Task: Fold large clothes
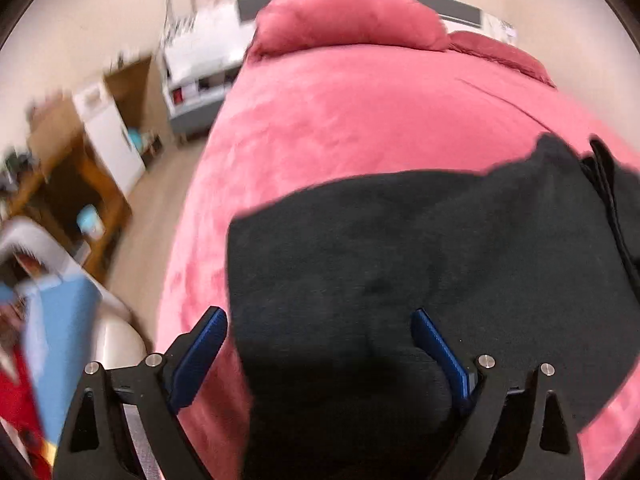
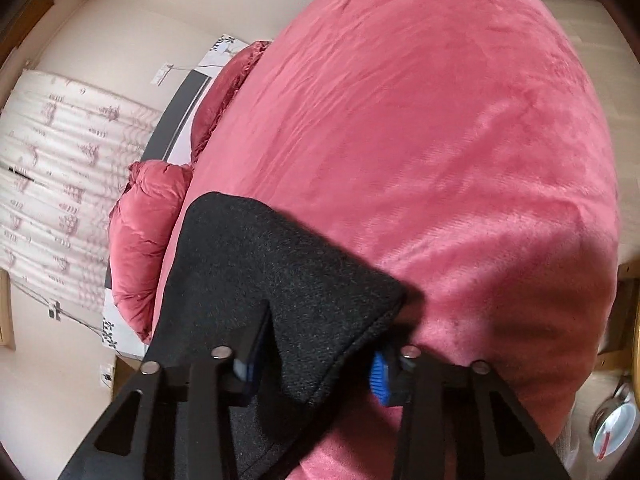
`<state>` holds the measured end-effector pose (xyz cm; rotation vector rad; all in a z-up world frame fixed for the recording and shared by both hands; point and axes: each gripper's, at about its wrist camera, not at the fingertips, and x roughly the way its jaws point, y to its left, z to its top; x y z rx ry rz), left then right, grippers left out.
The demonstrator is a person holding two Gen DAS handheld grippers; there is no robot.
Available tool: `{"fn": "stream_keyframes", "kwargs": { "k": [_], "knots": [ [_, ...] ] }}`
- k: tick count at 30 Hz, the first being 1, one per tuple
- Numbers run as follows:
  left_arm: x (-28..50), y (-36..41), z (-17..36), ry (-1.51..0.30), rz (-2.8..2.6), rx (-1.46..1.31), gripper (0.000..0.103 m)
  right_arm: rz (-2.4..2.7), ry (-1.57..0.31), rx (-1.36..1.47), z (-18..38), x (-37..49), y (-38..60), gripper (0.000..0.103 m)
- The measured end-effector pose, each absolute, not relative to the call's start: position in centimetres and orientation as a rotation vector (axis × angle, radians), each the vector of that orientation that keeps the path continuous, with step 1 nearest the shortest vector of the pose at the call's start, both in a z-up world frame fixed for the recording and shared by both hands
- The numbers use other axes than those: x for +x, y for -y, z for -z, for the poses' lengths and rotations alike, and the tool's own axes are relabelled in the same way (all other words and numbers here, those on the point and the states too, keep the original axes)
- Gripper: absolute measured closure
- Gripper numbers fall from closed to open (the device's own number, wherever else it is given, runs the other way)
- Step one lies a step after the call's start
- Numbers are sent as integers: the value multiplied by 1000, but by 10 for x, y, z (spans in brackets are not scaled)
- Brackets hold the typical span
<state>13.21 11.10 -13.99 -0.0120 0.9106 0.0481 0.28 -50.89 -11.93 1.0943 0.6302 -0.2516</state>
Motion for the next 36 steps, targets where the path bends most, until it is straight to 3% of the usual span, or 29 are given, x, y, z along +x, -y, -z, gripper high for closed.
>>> {"fn": "stream_keyframes", "kwargs": {
  "k": [1,5,14,23,31,36],
  "knots": [
    [132,-121,137,-917,-34,-90,8,243,-635,1090,113,5,507,77],
    [119,-146,119,-872,-35,-228,8,176,-582,1002,61,10,489,82],
    [100,-194,112,-773,-101,-443,8,111,-549,771,-26,41,411,85],
    [101,-200,114,-756,-45,-505,8,-145,-509,456,-102,47,262,85],
    [95,-216,111,-727,-60,-592,8,-461,-518,125,-111,21,103,85],
    [90,-239,116,-721,-108,-687,8,-716,-679,-38,-40,12,4,84]
  ]
}}
